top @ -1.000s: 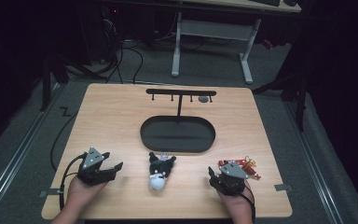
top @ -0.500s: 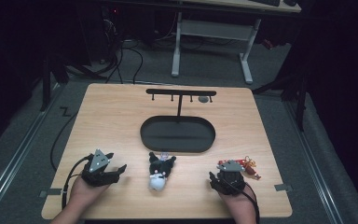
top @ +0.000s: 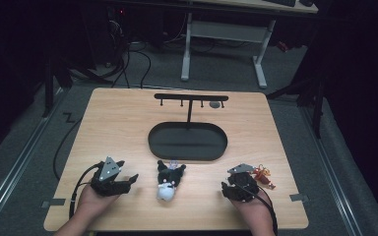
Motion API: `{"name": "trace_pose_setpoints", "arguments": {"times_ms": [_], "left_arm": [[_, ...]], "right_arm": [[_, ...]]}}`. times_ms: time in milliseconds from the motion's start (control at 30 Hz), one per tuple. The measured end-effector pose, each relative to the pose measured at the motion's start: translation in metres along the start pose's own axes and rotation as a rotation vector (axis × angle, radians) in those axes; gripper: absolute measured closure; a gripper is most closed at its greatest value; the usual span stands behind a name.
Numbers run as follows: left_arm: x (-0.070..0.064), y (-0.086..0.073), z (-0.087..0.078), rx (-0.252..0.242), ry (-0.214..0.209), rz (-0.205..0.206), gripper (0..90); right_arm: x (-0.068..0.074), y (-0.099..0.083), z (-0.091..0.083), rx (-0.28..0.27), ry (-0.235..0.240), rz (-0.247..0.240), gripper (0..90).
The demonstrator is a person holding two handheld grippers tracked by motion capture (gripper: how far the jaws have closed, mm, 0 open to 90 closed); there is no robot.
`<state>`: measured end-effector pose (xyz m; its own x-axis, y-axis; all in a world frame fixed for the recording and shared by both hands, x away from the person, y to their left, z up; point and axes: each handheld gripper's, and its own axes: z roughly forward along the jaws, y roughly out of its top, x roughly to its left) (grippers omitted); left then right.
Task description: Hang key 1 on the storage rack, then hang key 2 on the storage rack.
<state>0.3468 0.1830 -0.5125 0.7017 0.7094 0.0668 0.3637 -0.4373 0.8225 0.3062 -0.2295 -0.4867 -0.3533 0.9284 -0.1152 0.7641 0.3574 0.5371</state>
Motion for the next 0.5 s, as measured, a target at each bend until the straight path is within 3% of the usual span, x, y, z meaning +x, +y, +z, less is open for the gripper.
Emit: {"name": "trace_pose_setpoints", "arguments": {"times_ms": [233,333,500], "left_arm": [[-0.001,0.003,0.004,-0.002,-0.01,0.013,28.6],[-0.004,0.003,0.005,0.005,-0.012,0.026,28.5],[-0.004,0.003,0.005,0.009,-0.011,0.033,28.5]], "right_arm": [[-0.005,0.004,-0.007,0.043,0.037,-0.011,45.1],[-0.011,0.004,-0.015,0.038,0.064,-0.019,39.9],[-0.021,0.004,-0.019,0.069,0.061,-0.023,35.8]]}}
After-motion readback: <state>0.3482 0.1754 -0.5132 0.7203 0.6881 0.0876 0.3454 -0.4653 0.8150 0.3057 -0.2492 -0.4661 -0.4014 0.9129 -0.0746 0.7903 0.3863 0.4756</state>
